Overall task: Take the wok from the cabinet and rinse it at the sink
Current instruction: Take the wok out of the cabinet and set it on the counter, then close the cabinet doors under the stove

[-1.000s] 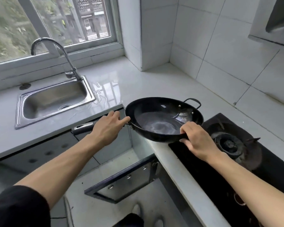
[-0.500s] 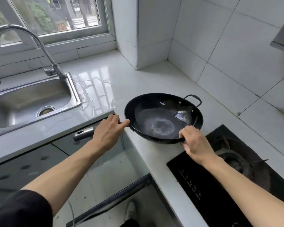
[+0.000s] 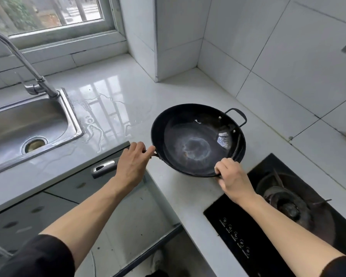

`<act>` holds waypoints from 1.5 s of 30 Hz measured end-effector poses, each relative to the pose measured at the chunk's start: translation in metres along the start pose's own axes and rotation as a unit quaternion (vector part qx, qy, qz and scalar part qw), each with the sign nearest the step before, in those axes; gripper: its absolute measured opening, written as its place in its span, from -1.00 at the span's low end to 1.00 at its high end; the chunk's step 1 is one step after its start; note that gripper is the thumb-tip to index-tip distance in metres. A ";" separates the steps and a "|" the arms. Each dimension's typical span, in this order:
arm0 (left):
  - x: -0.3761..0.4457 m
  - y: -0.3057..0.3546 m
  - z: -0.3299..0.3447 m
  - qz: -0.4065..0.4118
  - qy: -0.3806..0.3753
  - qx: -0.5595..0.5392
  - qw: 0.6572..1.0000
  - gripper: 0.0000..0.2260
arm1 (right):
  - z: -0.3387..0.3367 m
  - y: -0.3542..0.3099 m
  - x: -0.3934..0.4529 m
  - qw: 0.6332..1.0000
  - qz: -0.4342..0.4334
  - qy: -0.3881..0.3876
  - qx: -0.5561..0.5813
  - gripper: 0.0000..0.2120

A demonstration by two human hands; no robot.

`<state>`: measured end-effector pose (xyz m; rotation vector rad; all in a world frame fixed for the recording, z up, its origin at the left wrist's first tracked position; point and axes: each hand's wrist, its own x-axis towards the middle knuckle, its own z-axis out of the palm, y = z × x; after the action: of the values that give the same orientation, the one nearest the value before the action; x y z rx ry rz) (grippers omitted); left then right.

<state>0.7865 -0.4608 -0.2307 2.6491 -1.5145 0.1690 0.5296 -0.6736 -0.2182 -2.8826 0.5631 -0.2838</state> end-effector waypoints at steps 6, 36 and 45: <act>-0.011 0.009 0.024 -0.003 -0.006 -0.021 1.000 -0.40 | 0.026 0.001 -0.020 0.997 0.061 -0.053 -0.013 -0.61; -0.328 0.006 0.002 -0.192 -0.293 -0.089 0.932 -0.58 | 0.034 -0.084 -0.198 0.981 0.110 -0.162 0.017 -0.49; -0.380 0.013 0.043 -0.148 -0.264 -0.163 0.939 -0.57 | 0.036 -0.120 -0.292 0.946 0.196 -0.249 -0.062 -0.35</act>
<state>0.5861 -0.1484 -0.3251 2.7086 -1.0808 -0.7994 0.3142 -0.4459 -0.2698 -2.7056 1.0457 0.5390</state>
